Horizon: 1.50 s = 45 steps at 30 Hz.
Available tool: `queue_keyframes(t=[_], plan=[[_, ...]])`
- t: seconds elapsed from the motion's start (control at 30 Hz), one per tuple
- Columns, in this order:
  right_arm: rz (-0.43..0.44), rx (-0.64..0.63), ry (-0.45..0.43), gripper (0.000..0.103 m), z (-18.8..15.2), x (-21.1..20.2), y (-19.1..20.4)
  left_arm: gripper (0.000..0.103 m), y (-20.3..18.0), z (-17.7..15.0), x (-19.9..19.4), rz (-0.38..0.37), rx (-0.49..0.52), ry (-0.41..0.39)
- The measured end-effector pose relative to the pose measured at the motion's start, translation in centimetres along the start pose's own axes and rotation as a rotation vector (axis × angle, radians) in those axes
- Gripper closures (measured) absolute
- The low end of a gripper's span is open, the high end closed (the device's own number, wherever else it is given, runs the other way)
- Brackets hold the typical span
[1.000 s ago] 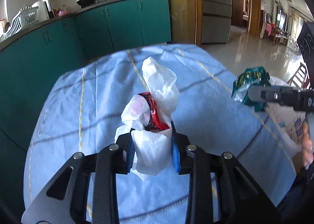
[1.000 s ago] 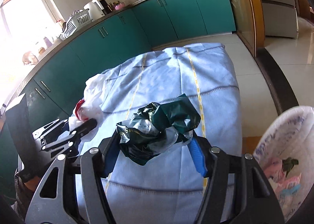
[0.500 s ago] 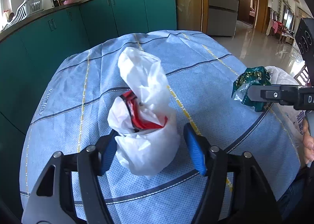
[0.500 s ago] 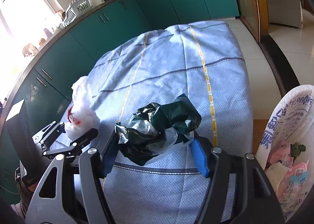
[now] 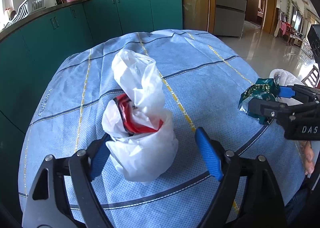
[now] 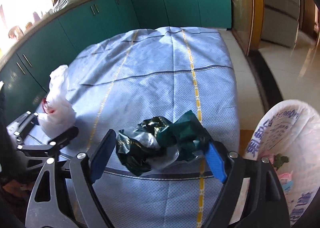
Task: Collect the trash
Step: 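Lift the white plastic bag and the dark green wrapper off the table, then carry the white bag and green wrapper to the white bin and release both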
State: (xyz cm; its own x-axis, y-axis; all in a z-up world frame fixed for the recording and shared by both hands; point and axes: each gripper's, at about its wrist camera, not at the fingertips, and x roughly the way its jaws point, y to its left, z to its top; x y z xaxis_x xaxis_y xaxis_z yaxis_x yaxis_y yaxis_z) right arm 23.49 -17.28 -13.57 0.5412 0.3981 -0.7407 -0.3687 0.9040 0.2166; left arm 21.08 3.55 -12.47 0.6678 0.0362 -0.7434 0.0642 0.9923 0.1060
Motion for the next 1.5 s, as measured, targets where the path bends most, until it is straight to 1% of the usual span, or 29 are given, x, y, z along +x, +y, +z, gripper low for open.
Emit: queue_keyframes(t=[0.23, 0.4, 0.43, 0.47, 0.5, 0.53, 0.63, 0.67, 0.73, 0.8, 0.83, 0.9, 1.0, 1.07, 1.17, 1.3, 1.5], plan=[[-0.052, -0.066, -0.002, 0.021, -0.3, 0.2, 1.0, 0.019, 0.3, 0.4, 0.9, 0.003, -0.036, 0.025], [-0.094, -0.098, -0.009, 0.021, -0.4, 0.6, 1.6, 0.02, 0.9, 0.4, 1.7, 0.011, -0.061, 0.06], [-0.1, -0.102, -0.019, 0.021, -0.5, 0.6, 1.7, 0.027, 1.3, 0.4, 1.8, 0.008, -0.075, 0.06], [-0.098, -0.102, -0.024, 0.025, -0.5, 0.6, 1.8, 0.034, 1.7, 0.4, 1.8, 0.005, -0.094, 0.06], [-0.088, -0.102, -0.033, 0.029, -0.5, 0.5, 1.8, 0.048, 2.4, 0.5, 1.8, -0.002, -0.125, 0.061], [-0.082, -0.104, -0.032, 0.03, -0.4, 0.5, 1.9, 0.06, 3.0, 0.5, 1.8, -0.011, -0.152, 0.061], [-0.073, -0.114, -0.043, 0.036, -0.4, 0.3, 2.3, 0.066, 4.8, 0.5, 1.6, -0.067, -0.244, 0.056], [-0.068, -0.112, -0.049, 0.036, -0.4, 0.1, 2.3, 0.066, 5.2, 0.4, 1.3, -0.079, -0.258, 0.047], [-0.065, -0.105, -0.058, 0.036, -0.3, -0.2, 2.1, 0.07, 5.1, 0.4, 0.7, -0.091, -0.247, 0.023], [-0.064, -0.095, -0.066, 0.036, -0.3, -0.5, 1.9, 0.074, 4.7, 0.3, -0.1, -0.098, -0.215, -0.01], [-0.062, -0.089, -0.069, 0.036, -0.2, -0.7, 1.8, 0.074, 4.5, 0.4, -0.5, -0.096, -0.204, -0.029], [-0.063, -0.078, -0.084, 0.036, -0.2, -1.1, 1.7, 0.074, 3.7, 0.6, -2.0, -0.071, -0.166, -0.09], [-0.083, -0.072, -0.13, 0.036, -0.2, -2.7, 1.3, 0.074, 2.2, 1.0, -4.0, -0.024, -0.101, -0.18], [-0.109, -0.064, -0.164, 0.036, -0.2, -3.9, 0.8, 0.073, 0.9, 1.2, -4.8, -0.027, -0.074, -0.207], [-0.14, -0.028, -0.202, 0.036, -0.8, -6.0, -0.7, 0.073, -1.6, 1.5, -5.4, -0.035, -0.023, -0.222], [-0.209, 0.025, -0.226, 0.036, -1.9, -8.3, -3.5, 0.073, -5.3, 1.5, -5.9, -0.093, 0.037, -0.237], [-0.307, 0.131, -0.246, 0.036, -4.9, -11.8, -8.6, 0.073, -11.8, 1.5, -5.8, -0.19, 0.118, -0.245]])
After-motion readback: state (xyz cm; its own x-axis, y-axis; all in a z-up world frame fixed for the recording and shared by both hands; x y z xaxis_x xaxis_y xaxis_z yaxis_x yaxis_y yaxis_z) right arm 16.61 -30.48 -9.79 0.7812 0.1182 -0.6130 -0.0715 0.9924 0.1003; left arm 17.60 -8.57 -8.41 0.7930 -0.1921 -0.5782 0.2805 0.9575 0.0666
